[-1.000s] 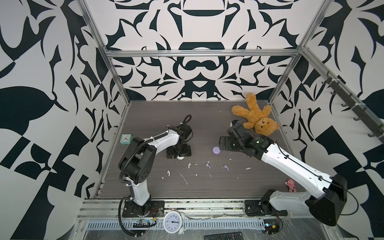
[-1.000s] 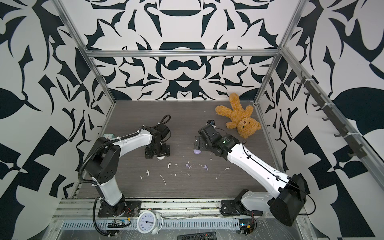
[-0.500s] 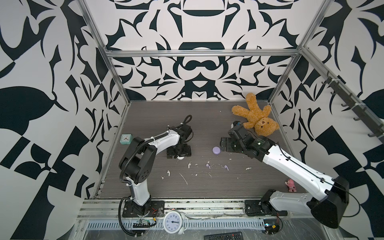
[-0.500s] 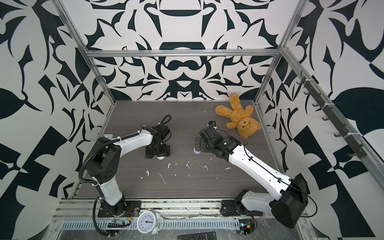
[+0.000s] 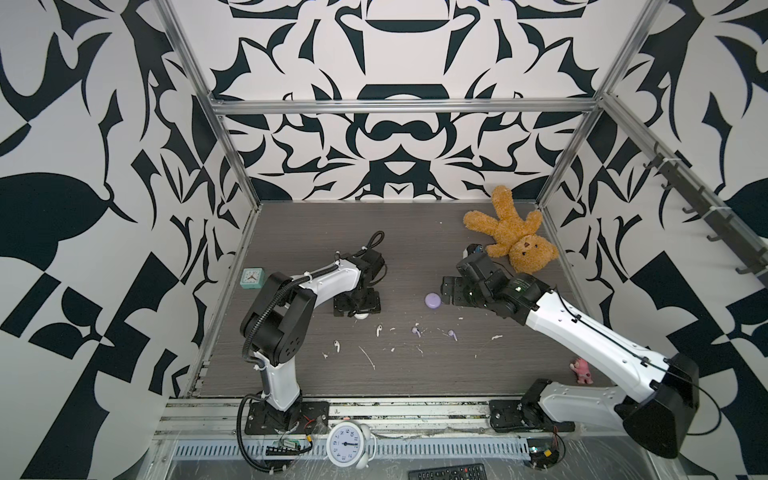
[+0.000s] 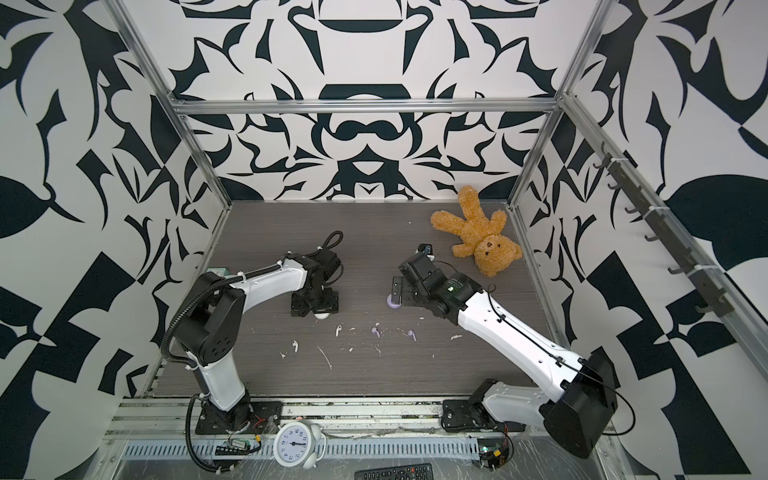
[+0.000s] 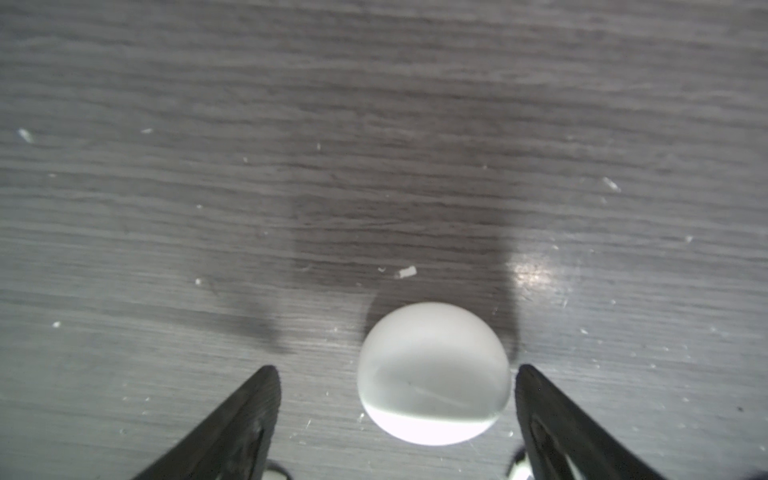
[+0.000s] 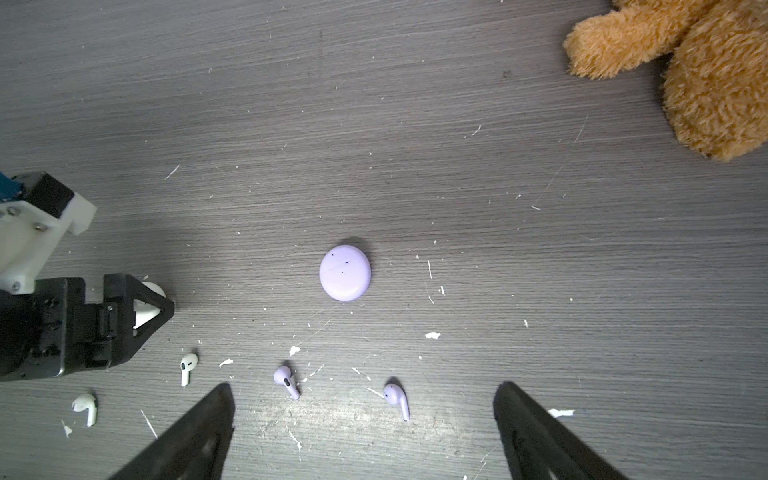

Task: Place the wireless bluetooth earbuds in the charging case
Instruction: 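Close the left gripper on the round white case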

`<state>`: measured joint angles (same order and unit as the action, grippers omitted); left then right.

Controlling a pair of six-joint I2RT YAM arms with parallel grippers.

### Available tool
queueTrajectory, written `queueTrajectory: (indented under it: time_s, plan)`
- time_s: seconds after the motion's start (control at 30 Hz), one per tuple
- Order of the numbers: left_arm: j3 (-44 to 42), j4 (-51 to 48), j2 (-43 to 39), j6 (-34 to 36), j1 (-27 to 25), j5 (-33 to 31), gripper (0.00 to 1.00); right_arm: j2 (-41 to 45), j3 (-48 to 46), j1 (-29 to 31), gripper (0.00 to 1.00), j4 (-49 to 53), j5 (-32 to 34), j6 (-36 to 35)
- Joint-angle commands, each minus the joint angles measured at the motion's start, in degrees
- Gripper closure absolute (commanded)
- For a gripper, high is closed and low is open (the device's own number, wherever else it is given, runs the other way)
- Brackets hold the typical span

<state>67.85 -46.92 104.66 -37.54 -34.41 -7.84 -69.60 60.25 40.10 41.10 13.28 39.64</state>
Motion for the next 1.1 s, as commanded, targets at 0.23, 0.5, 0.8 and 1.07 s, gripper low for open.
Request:
queueTrajectory:
  time_s: [0.23,0.5,0.8,1.07]
  plan:
    - [-0.4,-0.9,2.5,-1.0,-0.4,0.9,0.19,2.2,-0.5,-0.1,0.01,-0.9,0.1,1.4]
    - [-0.2,0.9,3.1,-1.0,-0.6,1.0,0.27,2.3,-0.7,-0.1,0.01,-1.3,-0.7,1.8]
    - [-0.1,1.3,3.8,-1.1,-0.8,1.5,0.31,2.7,-0.6,-0.1,0.01,-1.1,-0.9,1.9]
    - [0.2,1.5,4.2,-1.5,-1.3,1.7,0.32,2.9,-0.9,-0.1,0.01,-1.0,-1.0,2.2]
